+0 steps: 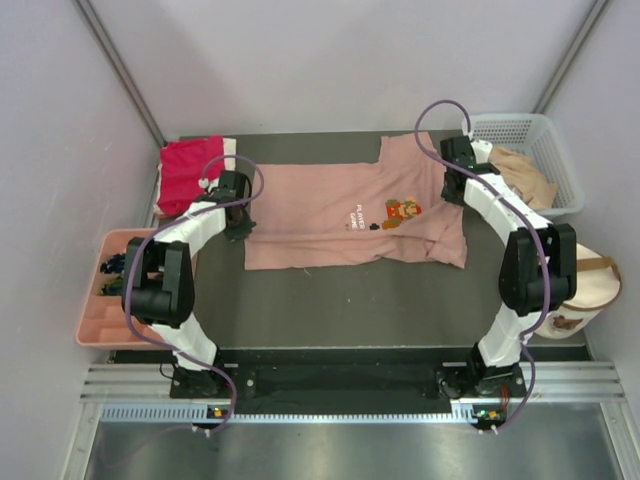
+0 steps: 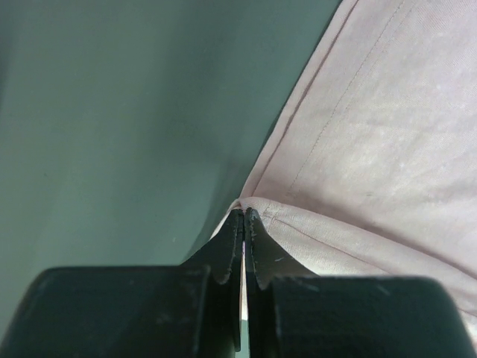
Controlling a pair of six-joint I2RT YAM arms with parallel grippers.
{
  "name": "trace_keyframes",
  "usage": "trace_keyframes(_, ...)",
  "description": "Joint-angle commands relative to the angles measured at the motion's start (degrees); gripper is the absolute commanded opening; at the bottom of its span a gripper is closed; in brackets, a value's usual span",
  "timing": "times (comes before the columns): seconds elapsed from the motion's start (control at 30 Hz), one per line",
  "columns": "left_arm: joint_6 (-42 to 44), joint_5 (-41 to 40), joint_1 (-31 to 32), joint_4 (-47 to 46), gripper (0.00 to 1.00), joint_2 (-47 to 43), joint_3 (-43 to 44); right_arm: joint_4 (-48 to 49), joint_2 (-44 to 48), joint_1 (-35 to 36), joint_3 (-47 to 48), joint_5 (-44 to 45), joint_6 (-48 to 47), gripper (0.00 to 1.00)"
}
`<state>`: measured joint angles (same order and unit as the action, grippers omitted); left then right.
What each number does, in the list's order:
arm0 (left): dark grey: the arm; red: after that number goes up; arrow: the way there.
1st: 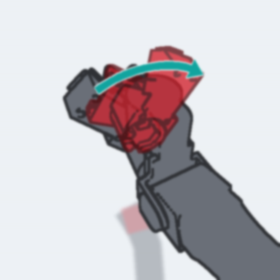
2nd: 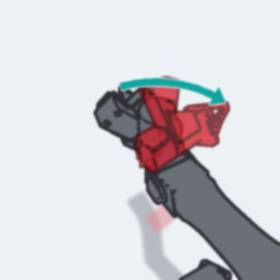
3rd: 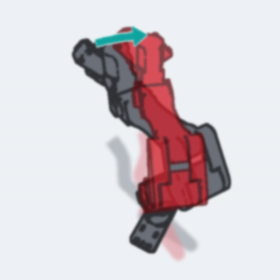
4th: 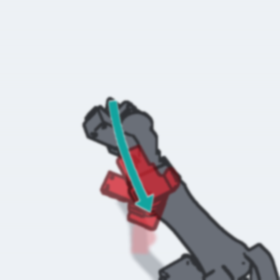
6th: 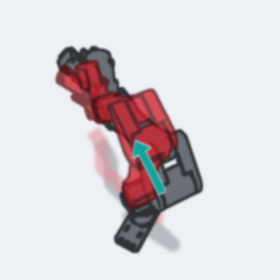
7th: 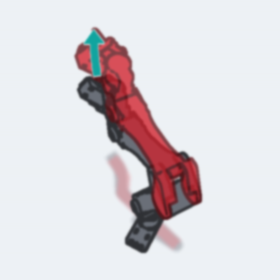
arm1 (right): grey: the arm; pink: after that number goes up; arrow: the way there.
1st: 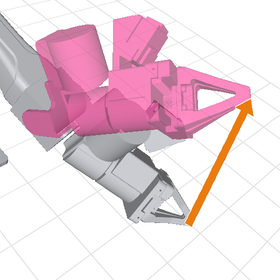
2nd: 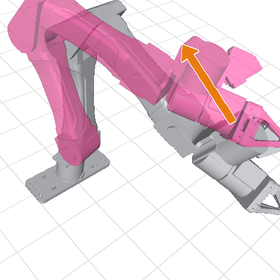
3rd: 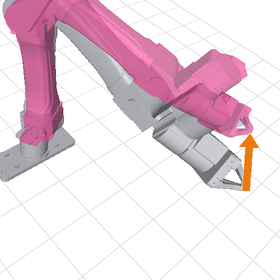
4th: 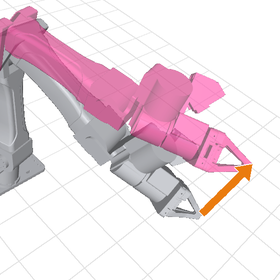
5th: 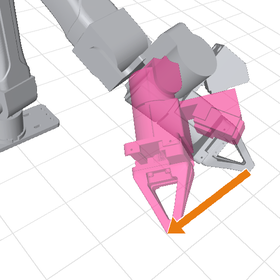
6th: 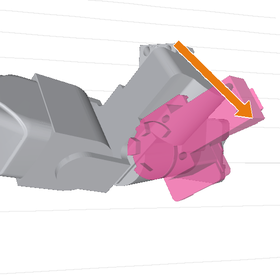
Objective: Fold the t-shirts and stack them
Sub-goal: Fold the flattened tshirt in 1/3 of the way
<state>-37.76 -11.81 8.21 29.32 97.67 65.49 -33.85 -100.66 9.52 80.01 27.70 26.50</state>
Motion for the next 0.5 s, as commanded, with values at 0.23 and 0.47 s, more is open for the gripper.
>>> trace_keyframes(0.23, 0.1, -0.8, -0.6, -2.9, 0.00, 1.7, 3.9, 2.4, -4.1, -0.8, 7.7, -0.5, -2.3, 0.00)
trace_keyframes(0.47, 0.3, 0.0, -0.6, -3.7, 0.80, 0.7, 6.5, 4.7, -3.5, -0.9, 11.8, -2.8, -8.7, 0.70)
